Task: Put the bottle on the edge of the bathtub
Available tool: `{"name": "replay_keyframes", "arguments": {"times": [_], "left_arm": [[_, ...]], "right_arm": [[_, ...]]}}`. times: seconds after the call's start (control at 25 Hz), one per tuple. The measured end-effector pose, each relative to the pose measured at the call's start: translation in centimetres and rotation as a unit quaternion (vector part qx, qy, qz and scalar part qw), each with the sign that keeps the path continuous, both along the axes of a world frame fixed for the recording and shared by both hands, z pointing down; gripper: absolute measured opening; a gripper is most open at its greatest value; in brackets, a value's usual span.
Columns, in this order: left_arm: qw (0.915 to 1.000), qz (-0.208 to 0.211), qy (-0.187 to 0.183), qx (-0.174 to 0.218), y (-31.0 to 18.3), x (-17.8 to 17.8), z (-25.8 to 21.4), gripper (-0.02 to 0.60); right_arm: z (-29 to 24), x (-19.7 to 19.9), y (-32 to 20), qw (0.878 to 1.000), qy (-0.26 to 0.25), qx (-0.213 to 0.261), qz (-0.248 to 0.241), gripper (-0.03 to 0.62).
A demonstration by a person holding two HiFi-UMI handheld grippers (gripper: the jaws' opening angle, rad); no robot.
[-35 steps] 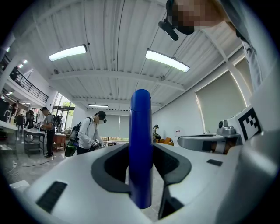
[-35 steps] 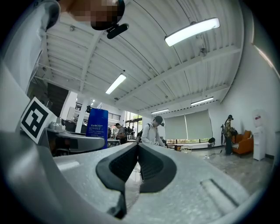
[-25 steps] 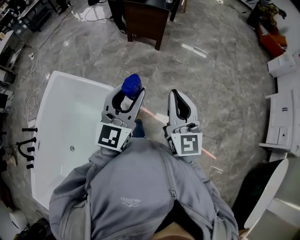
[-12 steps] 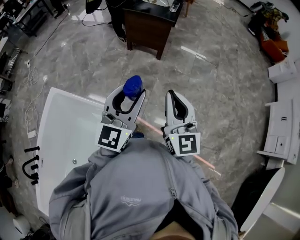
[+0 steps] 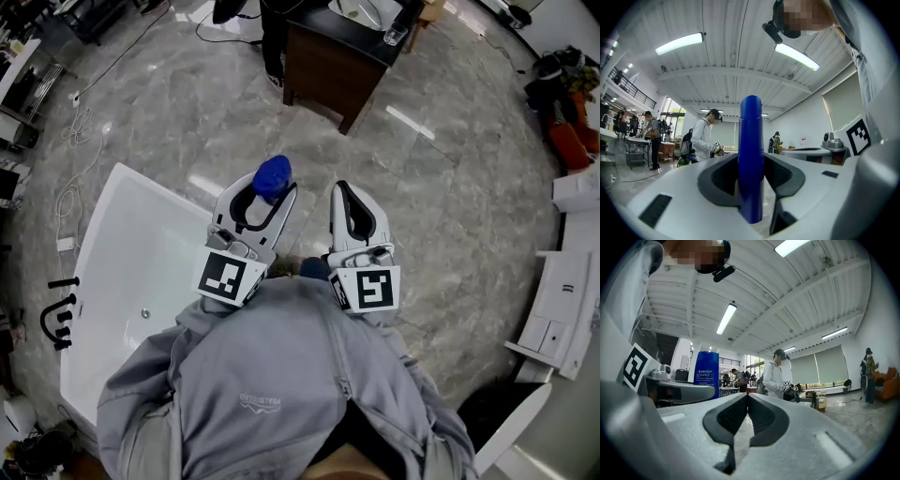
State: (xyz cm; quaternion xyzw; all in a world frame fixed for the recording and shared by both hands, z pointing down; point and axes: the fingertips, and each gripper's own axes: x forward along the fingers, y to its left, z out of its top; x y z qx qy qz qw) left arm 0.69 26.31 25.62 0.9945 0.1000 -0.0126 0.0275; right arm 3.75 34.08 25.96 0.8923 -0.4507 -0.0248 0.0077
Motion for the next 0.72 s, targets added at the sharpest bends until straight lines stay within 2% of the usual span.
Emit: {"name": "replay_keyframes", "arguments": {"times": [0.2,0.4,0.52,0.72], "left_arm": [[0.9985,-0.051,-0.014,-0.014,-3.4,1.5,1.4,0.156],[0.9923,-0.123,0.000,-0.018,-8.3,4.0,1.3,0.156],[0.9841,-0.177,0.005,-0.012,-11.9,5.4,1.0,0.156],[0.9614,-0.275,0.013,-0.015,-17.1,6.4,0.3,0.156]], "right_arm": [[0.7,2.8,-4.2,0.998,-0.004,0.001,-0.059,0.003],[0.7,6.7,-10.2,0.990,0.003,0.002,-0.138,0.003],[0.3,8.8,-14.7,0.981,0.008,0.003,-0.195,0.003],[-0.2,11.0,-21.1,0.957,0.012,0.001,-0.291,0.003]]}}
